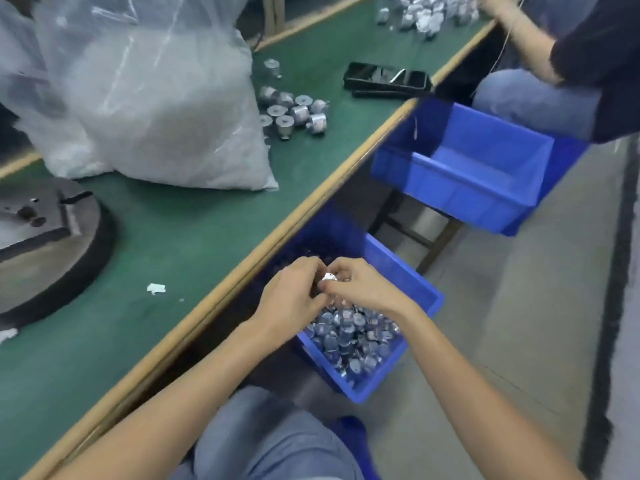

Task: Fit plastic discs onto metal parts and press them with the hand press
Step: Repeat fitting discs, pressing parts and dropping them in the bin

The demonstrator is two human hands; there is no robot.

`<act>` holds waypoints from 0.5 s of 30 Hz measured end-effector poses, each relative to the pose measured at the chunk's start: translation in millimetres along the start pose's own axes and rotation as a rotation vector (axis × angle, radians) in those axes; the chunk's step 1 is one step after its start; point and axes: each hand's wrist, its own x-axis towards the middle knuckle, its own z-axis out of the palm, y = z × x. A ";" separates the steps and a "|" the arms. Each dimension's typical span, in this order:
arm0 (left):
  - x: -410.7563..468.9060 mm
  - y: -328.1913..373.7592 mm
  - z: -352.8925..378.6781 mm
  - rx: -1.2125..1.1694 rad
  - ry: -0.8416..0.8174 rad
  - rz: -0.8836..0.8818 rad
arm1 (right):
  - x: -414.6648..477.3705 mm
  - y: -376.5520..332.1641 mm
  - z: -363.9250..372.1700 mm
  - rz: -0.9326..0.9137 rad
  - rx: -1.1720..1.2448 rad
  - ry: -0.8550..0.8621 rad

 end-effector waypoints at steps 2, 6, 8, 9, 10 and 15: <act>2.8 -0.5 15.6 0.087 -0.063 -0.012 | 3.7 32.1 4.0 0.092 -0.044 0.039; 1.4 -3.2 31.2 0.151 -0.096 -0.029 | 11.0 89.4 15.5 0.305 -0.286 0.063; 0.0 -4.5 32.7 0.155 -0.090 -0.015 | 13.3 107.1 21.4 0.347 -0.302 0.063; -0.8 -5.1 32.2 0.150 -0.084 -0.008 | 13.5 111.8 23.9 0.358 -0.303 0.068; -1.6 -5.7 30.7 0.143 -0.078 -0.003 | 13.8 114.1 25.6 0.362 -0.302 0.081; -6.4 -10.4 18.7 0.120 -0.033 0.006 | 16.6 97.7 19.8 0.251 -0.256 0.238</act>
